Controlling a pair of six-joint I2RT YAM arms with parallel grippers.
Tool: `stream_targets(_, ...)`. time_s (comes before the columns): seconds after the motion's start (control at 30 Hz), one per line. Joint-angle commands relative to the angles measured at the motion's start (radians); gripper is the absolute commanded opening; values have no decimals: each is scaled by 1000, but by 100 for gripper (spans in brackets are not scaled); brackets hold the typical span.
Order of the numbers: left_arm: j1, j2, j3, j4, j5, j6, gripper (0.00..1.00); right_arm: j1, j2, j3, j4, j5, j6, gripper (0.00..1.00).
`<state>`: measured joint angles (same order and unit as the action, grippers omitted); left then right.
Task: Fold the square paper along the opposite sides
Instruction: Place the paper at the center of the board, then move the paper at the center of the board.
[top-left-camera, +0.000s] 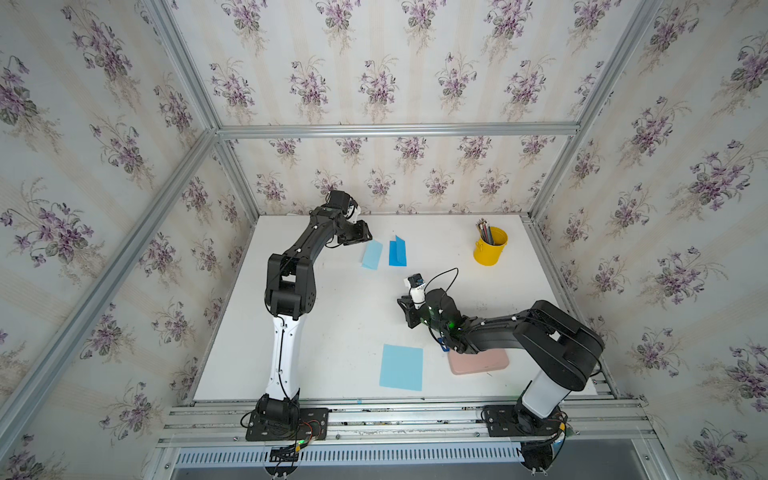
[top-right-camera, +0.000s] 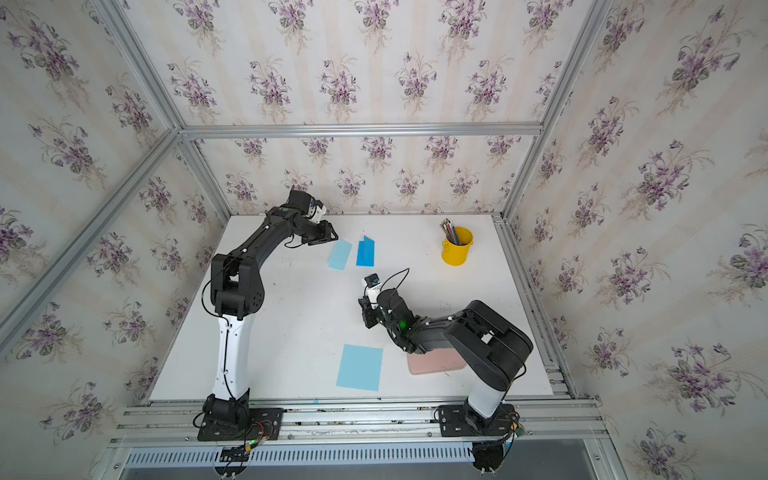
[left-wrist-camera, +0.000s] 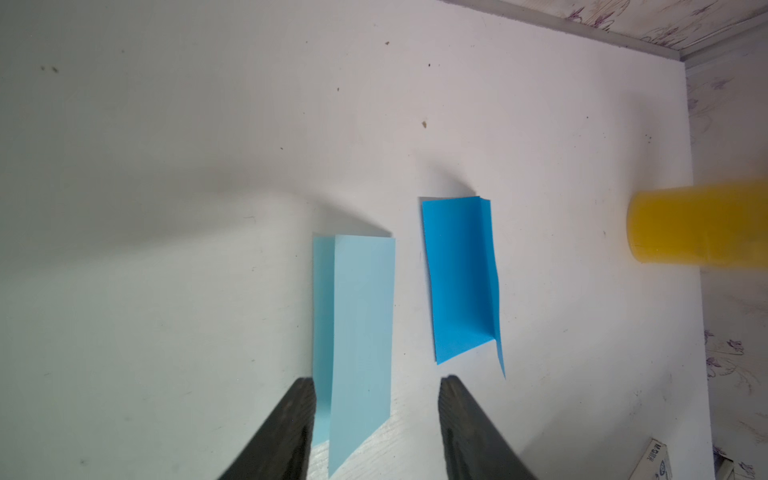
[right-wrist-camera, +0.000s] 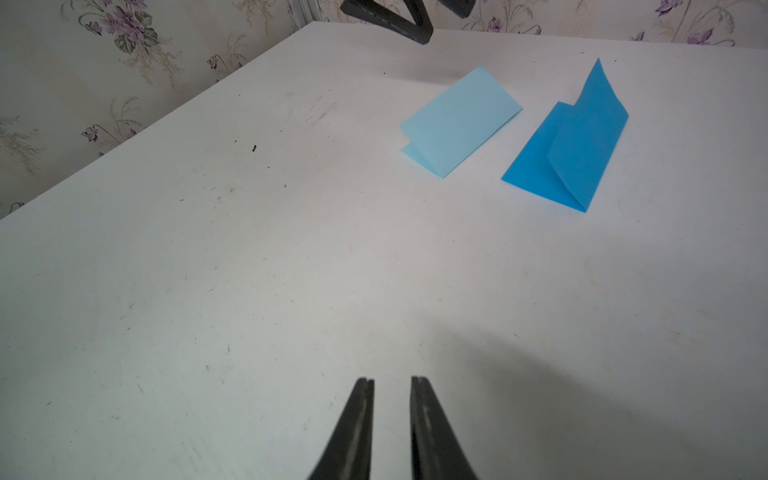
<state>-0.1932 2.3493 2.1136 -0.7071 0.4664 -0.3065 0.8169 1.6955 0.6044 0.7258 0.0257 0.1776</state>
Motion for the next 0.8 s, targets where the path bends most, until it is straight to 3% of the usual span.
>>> stream_targets(0.0,-9,-83,-80,54,30,-9,51,-1,-40,-2,-61,21,-44,27)
stream_targets(0.27,-84,-475,-549,170,-68,-12,50,19,-238,37,-651,-65,-7,31)
stream_targets(0.4,-108,-610,-736,202,-77,-40,54,138,-422,-64,-750,-16,51,46)
stream_targets(0.47,-125,-653,-790,204,-89,-38,55,221,-453,-60,-818,44,102,54)
stream_targets(0.53,-143,-680,-829,198,-103,-36,61,268,-444,-46,-884,73,157,63)
stream_targets(0.77,-175,-725,-897,167,-174,-16,81,428,-390,-20,-1007,264,318,76)
